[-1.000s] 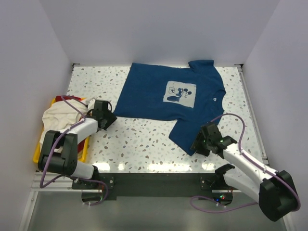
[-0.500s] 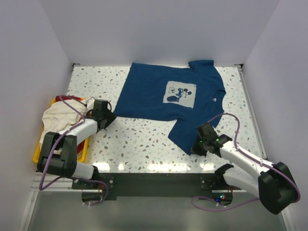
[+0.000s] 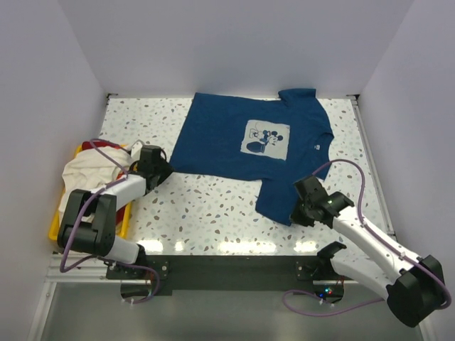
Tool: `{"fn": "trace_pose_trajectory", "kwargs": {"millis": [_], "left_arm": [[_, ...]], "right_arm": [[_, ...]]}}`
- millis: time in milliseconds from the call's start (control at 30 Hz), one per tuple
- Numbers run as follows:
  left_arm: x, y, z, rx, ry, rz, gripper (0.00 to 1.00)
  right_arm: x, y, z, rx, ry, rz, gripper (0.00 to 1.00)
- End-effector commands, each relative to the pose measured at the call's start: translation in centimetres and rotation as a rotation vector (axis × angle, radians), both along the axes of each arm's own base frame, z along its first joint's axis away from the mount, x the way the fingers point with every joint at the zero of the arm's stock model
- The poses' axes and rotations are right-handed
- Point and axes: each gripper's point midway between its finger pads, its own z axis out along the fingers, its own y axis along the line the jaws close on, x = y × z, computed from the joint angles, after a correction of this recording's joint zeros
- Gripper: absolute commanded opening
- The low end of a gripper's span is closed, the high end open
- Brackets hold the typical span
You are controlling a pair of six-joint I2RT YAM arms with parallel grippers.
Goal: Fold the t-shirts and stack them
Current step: Fold the tshirt
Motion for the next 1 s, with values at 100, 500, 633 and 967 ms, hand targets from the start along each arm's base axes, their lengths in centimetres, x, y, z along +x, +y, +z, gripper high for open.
{"fn": "trace_pose_trajectory", "kwargs": {"millis": [100,500,633,967], "left_arm": [[2.4,-0.8,0.8,0.011,-0.076,-0.028,0.49],[3.4,0.1,0.0,0.065,-0.071,0.032,0.44],[3.7,0.2,-0.1,0.076,-0.068,0.036,0.32],[3.3,0.5,1.4,0.125,-0.074,0.061,0.0]], "right_arm": [[-0.8,-1.8,1.6,-0.08,0.003,0.014,0.0],[-1.5,-2.2,2.7,-0.073,-0.002,0.002,0.0],[-1.7,-2.3,3.0,-0.073,-0.006,0.0,0.0],[-2.8,-3.0,3.5,-0.066,-0.007,-0.021,0.0]]}}
